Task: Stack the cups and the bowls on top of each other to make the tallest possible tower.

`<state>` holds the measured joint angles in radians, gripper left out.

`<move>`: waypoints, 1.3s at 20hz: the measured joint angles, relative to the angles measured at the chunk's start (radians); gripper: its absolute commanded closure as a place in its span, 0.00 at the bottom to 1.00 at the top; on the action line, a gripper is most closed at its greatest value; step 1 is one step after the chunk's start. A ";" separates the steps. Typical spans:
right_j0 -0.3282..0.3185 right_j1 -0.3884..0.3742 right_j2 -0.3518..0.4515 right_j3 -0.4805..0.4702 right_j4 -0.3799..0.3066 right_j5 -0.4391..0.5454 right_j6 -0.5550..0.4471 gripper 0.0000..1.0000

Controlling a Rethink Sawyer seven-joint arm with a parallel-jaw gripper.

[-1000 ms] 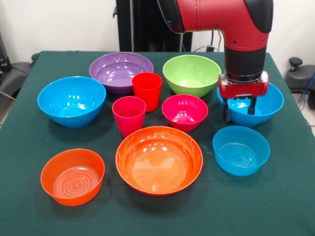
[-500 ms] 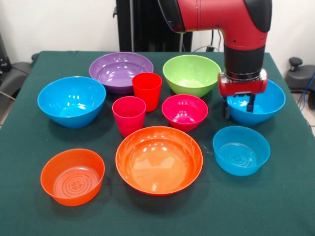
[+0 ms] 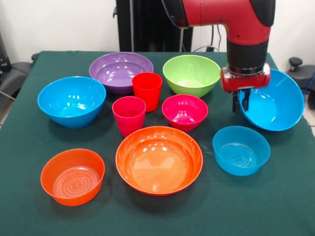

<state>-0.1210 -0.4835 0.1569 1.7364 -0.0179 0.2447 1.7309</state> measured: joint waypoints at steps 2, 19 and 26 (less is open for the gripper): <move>0.001 -0.010 0.000 0.006 0.001 0.004 0.000 1.00; 0.048 -0.116 -0.044 0.031 0.127 0.106 0.104 1.00; 0.054 -0.146 -0.037 0.030 0.127 0.233 0.109 1.00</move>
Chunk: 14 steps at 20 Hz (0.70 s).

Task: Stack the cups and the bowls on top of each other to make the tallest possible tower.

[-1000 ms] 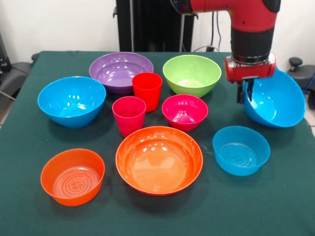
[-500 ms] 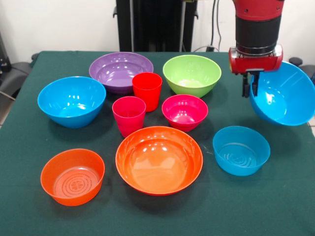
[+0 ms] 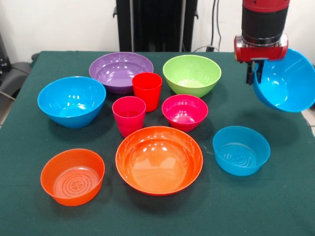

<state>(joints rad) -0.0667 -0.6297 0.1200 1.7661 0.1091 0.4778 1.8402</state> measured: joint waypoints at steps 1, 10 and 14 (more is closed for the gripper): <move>-0.003 -0.009 0.003 0.000 0.000 0.014 0.000 1.00; -0.115 -0.068 0.070 0.008 0.000 -0.019 0.000 1.00; -0.209 -0.085 0.125 0.029 0.000 -0.036 0.000 1.00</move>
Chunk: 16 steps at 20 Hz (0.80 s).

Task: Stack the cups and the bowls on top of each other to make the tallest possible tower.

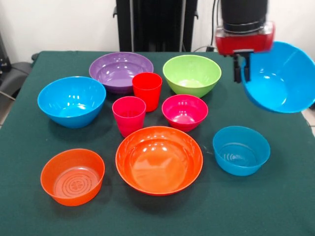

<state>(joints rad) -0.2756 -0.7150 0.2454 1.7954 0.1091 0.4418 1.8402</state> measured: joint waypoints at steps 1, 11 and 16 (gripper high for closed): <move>-0.079 -0.012 0.049 0.024 0.001 -0.008 0.000 1.00; -0.380 -0.052 0.206 0.145 -0.004 -0.045 0.000 1.00; -0.489 -0.065 0.242 0.170 -0.065 -0.061 0.000 1.00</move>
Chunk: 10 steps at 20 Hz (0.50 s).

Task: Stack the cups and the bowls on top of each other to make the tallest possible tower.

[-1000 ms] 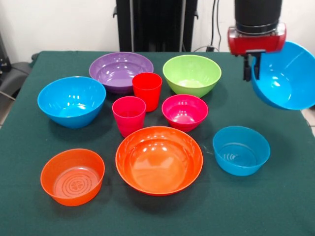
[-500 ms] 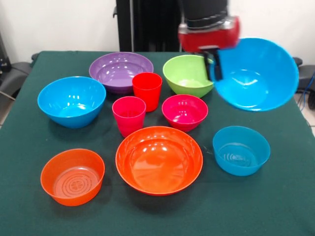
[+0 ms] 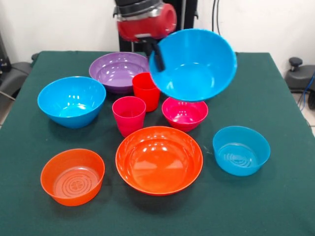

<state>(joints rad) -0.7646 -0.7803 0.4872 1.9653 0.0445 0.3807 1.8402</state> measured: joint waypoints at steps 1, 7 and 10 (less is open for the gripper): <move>-0.007 0.000 0.004 0.000 -0.005 -0.001 0.000 1.00; -0.118 0.015 0.066 0.000 -0.079 -0.006 0.000 1.00; -0.176 0.037 0.097 0.000 -0.125 -0.006 0.000 1.00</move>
<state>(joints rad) -0.9410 -0.7431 0.5845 1.9652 -0.0807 0.3746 1.8402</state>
